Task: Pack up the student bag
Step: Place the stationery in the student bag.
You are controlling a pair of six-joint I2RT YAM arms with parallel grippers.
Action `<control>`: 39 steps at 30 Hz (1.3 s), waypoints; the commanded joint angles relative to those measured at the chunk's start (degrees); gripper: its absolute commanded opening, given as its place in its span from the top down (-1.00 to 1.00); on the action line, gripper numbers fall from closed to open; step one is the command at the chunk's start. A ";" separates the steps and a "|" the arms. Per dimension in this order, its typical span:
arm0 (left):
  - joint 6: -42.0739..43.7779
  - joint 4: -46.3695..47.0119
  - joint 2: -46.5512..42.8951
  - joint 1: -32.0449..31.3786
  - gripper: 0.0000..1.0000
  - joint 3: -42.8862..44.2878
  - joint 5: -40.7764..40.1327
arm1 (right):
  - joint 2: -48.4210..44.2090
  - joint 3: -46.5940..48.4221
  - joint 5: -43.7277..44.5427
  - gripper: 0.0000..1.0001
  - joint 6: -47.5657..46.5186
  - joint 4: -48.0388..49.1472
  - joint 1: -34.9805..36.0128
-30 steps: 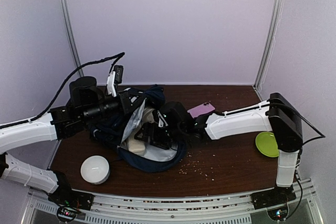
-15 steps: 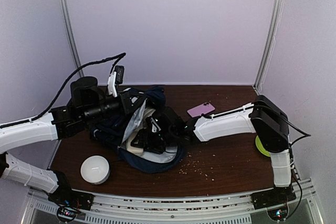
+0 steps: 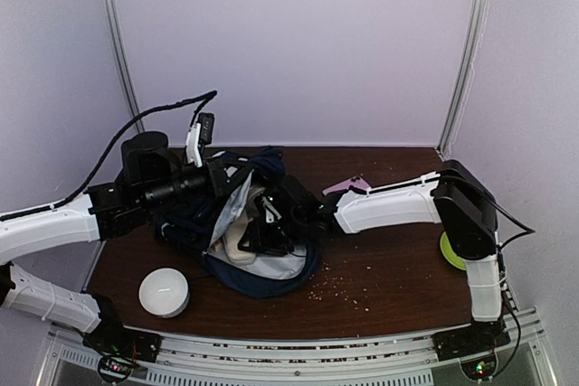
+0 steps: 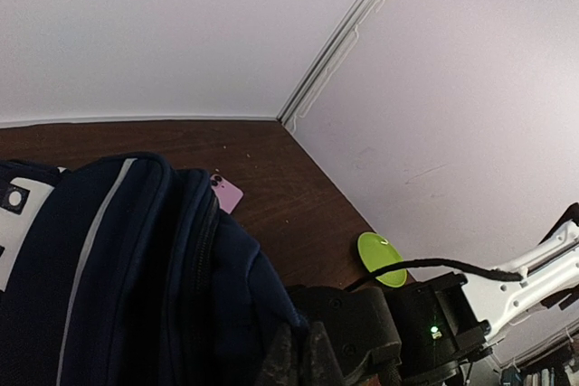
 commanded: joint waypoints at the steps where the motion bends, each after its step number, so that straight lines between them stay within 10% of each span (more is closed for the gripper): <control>1: -0.77 11.72 -0.59 -0.60 1.00 4.51 2.33 | 2.27 3.92 3.00 0.05 -1.56 -2.84 -3.15; 11: -1.06 11.92 0.00 -0.60 1.00 4.37 2.33 | 4.31 11.72 1.14 0.20 -3.16 -2.27 -3.44; 25: 0.06 12.18 0.95 -0.60 1.00 4.86 1.48 | -8.61 -7.86 1.87 -0.48 8.21 8.39 -2.47; 39: -0.54 12.07 1.25 -0.60 1.00 5.04 1.92 | 2.26 3.37 2.58 -0.64 3.29 -1.79 2.54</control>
